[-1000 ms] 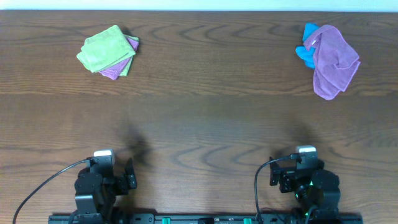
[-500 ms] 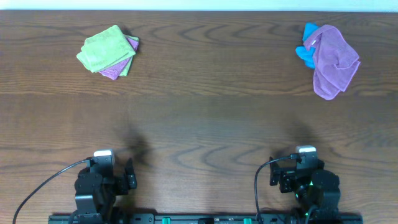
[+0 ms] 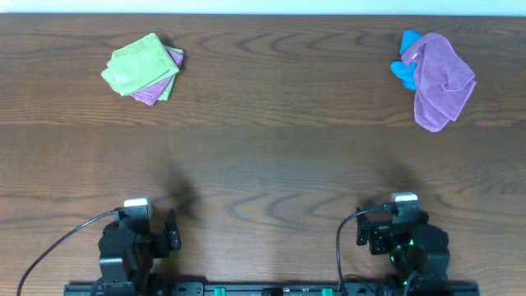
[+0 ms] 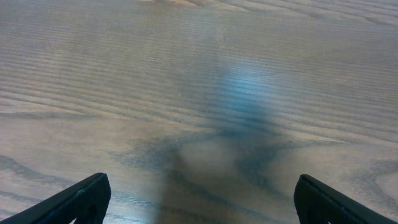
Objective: Fold the cloth
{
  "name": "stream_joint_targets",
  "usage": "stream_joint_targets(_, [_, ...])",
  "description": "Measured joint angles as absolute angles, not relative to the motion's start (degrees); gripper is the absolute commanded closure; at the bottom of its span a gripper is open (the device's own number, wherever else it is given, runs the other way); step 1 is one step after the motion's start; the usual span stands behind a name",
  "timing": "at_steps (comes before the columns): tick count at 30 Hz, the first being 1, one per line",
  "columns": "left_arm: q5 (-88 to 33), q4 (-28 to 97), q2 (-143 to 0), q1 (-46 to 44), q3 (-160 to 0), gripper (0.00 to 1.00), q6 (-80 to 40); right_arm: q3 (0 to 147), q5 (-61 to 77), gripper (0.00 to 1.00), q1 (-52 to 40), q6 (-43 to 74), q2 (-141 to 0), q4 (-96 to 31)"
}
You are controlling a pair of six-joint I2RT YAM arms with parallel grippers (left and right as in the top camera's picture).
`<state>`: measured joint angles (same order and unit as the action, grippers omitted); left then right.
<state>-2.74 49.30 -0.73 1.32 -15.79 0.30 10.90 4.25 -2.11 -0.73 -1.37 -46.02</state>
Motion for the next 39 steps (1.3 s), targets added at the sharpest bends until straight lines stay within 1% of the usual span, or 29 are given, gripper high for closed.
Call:
stream_joint_targets(19, [-2.74,49.30,-0.73,1.32,-15.79,0.04,0.30,10.92,3.20,0.01,-2.11,-0.99,-1.41,-45.15])
stream_joint_targets(22, [-2.74,49.30,-0.73,1.32,-15.79,0.05,0.30,12.51,2.46,0.01,-2.09,-0.78,-3.29,-44.69])
stream_joint_targets(25, [-2.74,49.30,-0.73,1.30,-15.79,0.05,0.30,17.74,1.28,0.01,-1.43,0.58,-9.21,-44.75])
stream_joint_targets(28, [-2.74,49.30,-0.71,1.28,-15.77,0.04,0.30,26.02,-0.03,0.01,-0.14,2.15,-18.22,-45.76])
stream_joint_targets(29, [-2.72,49.30,-0.71,1.28,-15.77,0.05,0.32,31.07,-0.58,0.01,0.75,2.61,-23.73,-46.98])
stream_joint_targets(39, [-2.72,49.30,-0.60,1.28,-15.77,0.05,0.30,61.98,-5.15,0.01,6.26,5.50,-57.45,-55.13])
